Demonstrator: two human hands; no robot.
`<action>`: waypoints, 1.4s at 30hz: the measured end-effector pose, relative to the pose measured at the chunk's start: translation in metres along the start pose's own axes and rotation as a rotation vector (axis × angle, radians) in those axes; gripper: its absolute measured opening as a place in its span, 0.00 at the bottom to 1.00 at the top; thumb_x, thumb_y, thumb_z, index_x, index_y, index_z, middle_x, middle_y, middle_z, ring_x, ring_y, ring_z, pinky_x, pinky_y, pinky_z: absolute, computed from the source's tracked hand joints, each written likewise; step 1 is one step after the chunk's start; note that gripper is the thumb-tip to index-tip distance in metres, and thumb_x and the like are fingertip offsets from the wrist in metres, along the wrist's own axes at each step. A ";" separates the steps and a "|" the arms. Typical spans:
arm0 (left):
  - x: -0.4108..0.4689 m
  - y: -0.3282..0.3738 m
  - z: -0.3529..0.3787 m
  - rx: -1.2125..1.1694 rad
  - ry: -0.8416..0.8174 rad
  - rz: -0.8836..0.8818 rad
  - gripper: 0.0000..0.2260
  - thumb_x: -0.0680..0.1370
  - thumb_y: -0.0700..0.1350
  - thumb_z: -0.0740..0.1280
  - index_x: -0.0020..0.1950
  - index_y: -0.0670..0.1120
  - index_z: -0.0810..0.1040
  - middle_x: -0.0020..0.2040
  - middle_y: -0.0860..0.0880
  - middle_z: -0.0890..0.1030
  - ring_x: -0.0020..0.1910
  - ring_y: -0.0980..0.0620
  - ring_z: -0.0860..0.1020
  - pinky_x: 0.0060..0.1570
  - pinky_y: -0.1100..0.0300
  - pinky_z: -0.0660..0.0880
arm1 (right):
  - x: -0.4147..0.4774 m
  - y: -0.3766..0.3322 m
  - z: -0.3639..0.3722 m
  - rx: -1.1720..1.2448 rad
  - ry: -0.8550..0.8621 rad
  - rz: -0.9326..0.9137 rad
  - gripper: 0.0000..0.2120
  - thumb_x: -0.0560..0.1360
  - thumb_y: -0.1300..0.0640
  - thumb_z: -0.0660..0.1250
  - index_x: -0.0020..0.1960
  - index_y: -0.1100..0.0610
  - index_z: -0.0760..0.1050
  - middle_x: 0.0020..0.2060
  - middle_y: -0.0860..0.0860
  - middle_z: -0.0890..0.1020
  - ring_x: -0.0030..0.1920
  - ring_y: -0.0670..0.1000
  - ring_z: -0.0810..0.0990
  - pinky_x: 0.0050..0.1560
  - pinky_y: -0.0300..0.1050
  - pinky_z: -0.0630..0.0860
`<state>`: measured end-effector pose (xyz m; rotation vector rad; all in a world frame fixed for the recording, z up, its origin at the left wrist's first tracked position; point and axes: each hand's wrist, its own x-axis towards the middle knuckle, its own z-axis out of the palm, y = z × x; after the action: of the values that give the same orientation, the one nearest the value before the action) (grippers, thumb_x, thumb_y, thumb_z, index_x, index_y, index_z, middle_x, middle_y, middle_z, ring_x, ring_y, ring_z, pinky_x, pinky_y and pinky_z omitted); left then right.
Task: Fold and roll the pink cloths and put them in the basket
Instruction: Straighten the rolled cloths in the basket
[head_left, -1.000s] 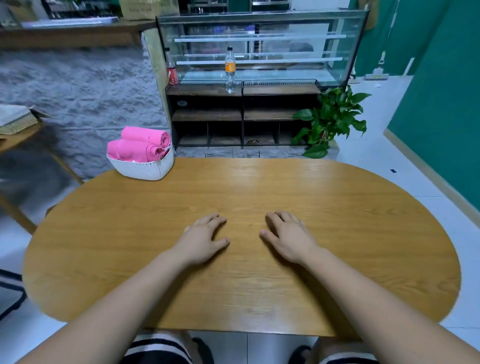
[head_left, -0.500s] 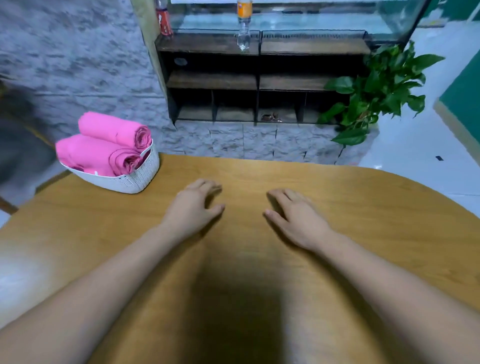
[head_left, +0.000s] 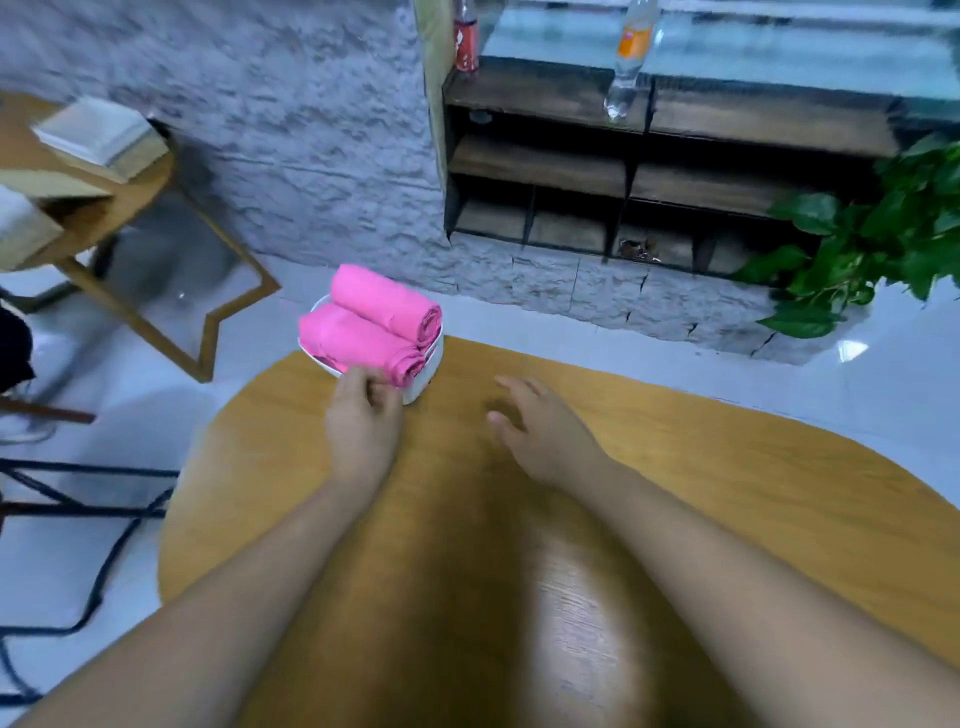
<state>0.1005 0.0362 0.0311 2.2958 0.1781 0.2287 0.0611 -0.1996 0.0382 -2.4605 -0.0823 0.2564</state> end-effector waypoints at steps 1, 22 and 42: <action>0.011 0.003 -0.012 -0.085 0.049 -0.141 0.02 0.79 0.42 0.67 0.51 0.47 0.76 0.46 0.49 0.81 0.46 0.46 0.78 0.46 0.54 0.69 | 0.008 -0.014 -0.005 0.038 -0.006 0.015 0.26 0.86 0.47 0.62 0.82 0.53 0.64 0.78 0.52 0.70 0.77 0.55 0.67 0.76 0.48 0.63; 0.138 -0.034 -0.001 -0.419 -0.163 -0.648 0.49 0.64 0.59 0.70 0.84 0.55 0.56 0.74 0.47 0.74 0.65 0.43 0.79 0.66 0.42 0.78 | 0.155 -0.088 0.014 0.239 -0.068 0.245 0.25 0.81 0.46 0.65 0.76 0.50 0.69 0.67 0.52 0.74 0.67 0.55 0.76 0.62 0.48 0.70; 0.081 -0.018 0.061 -0.569 -0.479 -0.482 0.30 0.74 0.82 0.53 0.74 0.74 0.69 0.75 0.63 0.74 0.75 0.55 0.72 0.76 0.42 0.67 | 0.087 -0.026 0.022 0.607 0.168 0.482 0.34 0.85 0.33 0.50 0.86 0.43 0.43 0.84 0.45 0.57 0.83 0.48 0.58 0.83 0.51 0.55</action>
<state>0.1921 0.0206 -0.0136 1.6227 0.3576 -0.4616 0.1422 -0.1551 0.0232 -1.8510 0.5835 0.2347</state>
